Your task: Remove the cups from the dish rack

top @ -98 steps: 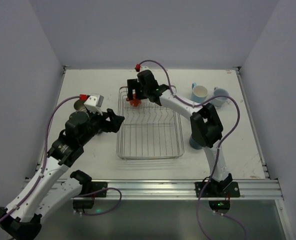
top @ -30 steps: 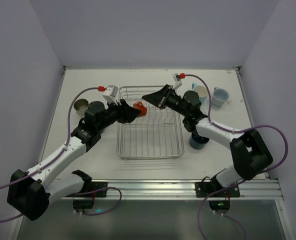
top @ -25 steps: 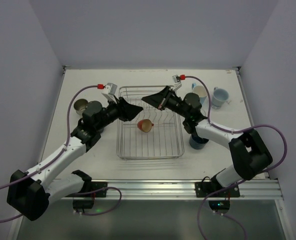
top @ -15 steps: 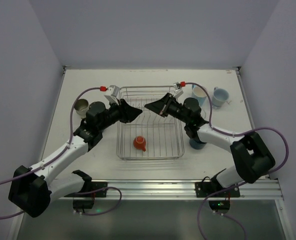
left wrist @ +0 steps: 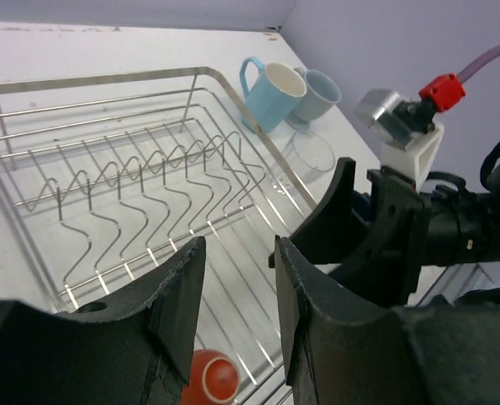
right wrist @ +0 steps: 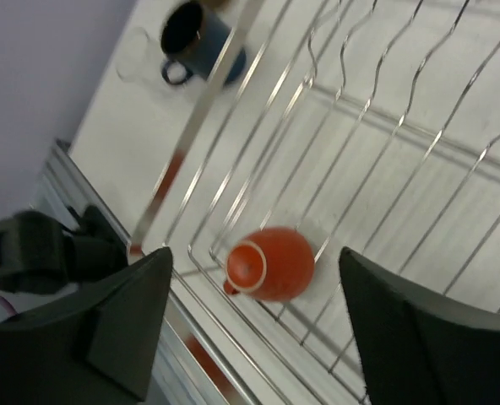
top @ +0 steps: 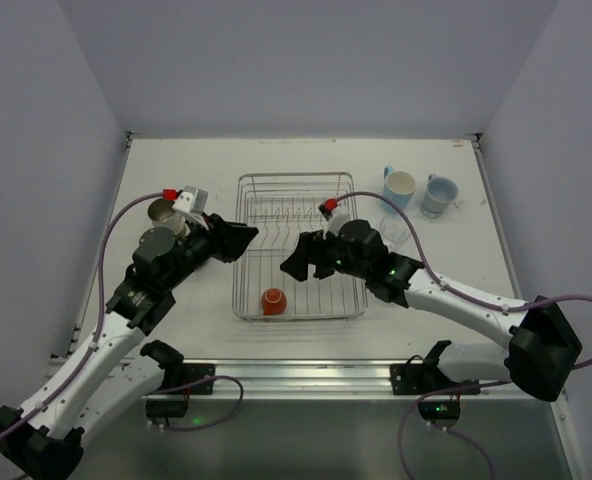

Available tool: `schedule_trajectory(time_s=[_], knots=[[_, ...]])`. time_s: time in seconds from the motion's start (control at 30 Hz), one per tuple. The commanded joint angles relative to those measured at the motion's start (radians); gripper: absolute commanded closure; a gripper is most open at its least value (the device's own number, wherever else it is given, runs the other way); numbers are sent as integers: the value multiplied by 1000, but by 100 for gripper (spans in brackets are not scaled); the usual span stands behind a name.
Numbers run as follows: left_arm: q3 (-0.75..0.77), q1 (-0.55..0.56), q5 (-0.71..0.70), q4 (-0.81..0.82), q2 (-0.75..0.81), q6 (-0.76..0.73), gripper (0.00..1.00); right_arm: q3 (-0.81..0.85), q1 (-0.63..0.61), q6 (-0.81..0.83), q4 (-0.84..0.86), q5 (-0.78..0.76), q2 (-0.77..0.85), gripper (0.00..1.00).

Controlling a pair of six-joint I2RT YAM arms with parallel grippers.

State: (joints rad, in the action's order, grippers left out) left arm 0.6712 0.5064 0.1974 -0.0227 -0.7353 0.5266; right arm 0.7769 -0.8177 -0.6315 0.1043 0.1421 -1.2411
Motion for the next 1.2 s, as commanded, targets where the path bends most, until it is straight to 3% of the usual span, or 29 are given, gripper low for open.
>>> schedule_trajectory(time_s=[0.0, 0.2, 0.5, 0.87, 1.1, 1.17], knots=[[39, 4, -81, -135, 48, -85, 57, 76, -93, 153, -247, -107, -24, 13], [85, 4, -157, -223, 123, -146, 54, 264, -222, 214, -449, -248, -191, 1], [123, 4, -300, -313, 218, -220, 49, 487, -302, 159, -613, -369, -478, 1], [68, 4, -319, -296, 255, -232, 47, 582, -330, 67, -704, -354, -601, 1], [61, 4, -320, -298, 275, -232, 46, 616, -333, 49, -735, -348, -653, 16], [61, 3, -320, -298, 278, -229, 46, 610, -333, 39, -729, -363, -650, 28]])
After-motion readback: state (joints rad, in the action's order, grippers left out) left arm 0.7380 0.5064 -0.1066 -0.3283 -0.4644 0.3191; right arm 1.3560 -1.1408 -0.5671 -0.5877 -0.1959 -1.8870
